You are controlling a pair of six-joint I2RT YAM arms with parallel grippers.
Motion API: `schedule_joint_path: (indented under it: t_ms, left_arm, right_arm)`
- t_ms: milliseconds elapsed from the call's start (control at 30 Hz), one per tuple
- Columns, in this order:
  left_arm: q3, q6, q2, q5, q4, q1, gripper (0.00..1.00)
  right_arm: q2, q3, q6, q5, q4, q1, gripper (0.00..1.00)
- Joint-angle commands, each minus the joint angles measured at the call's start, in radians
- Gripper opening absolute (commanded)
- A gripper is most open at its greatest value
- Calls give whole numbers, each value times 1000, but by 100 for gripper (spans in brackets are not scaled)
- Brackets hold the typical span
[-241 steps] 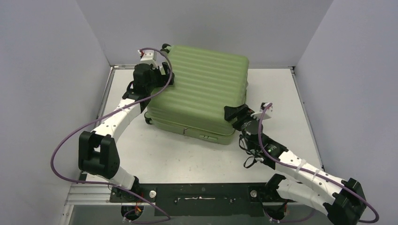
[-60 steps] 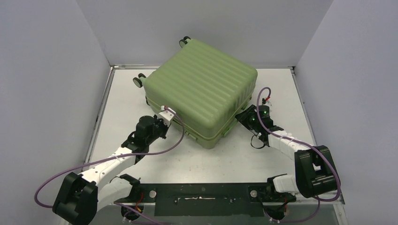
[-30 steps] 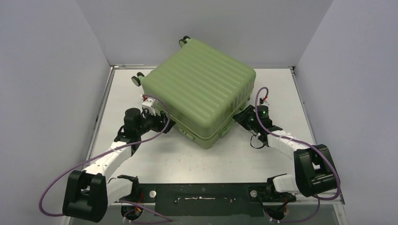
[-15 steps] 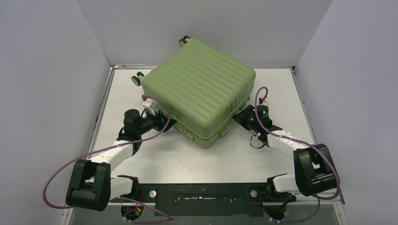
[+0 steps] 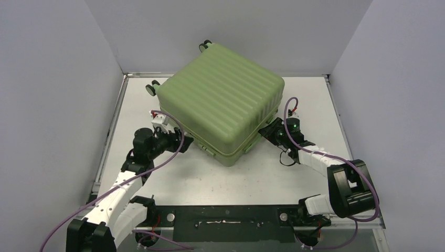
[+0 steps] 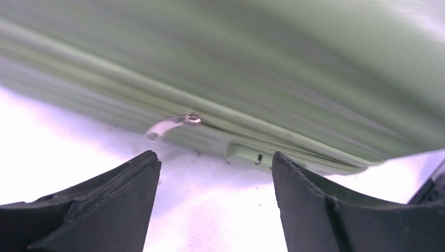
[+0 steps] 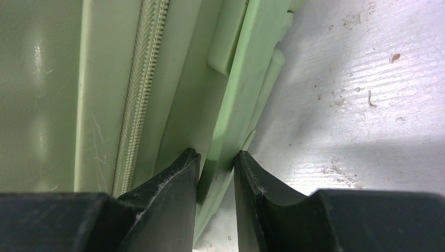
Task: Pack the luggage
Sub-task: Zip the luggage at the center of the board.
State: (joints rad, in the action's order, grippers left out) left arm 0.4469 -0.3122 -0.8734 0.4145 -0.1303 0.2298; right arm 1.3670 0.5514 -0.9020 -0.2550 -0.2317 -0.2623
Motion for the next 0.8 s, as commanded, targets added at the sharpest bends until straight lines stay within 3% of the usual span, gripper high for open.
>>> schedule_joint_path:
  t_ms: [0, 233, 767]
  left_arm:
    - [54, -49, -10, -180, 82, -5, 78]
    - [112, 6, -130, -158, 62, -9, 79]
    - [159, 130, -360, 49, -166, -19, 74]
  right_arm:
    - [29, -27, 57, -153, 4, -35, 0]
    - [32, -19, 53, -156, 3, -34, 0]
    - [37, -13, 57, -179, 3, -37, 0]
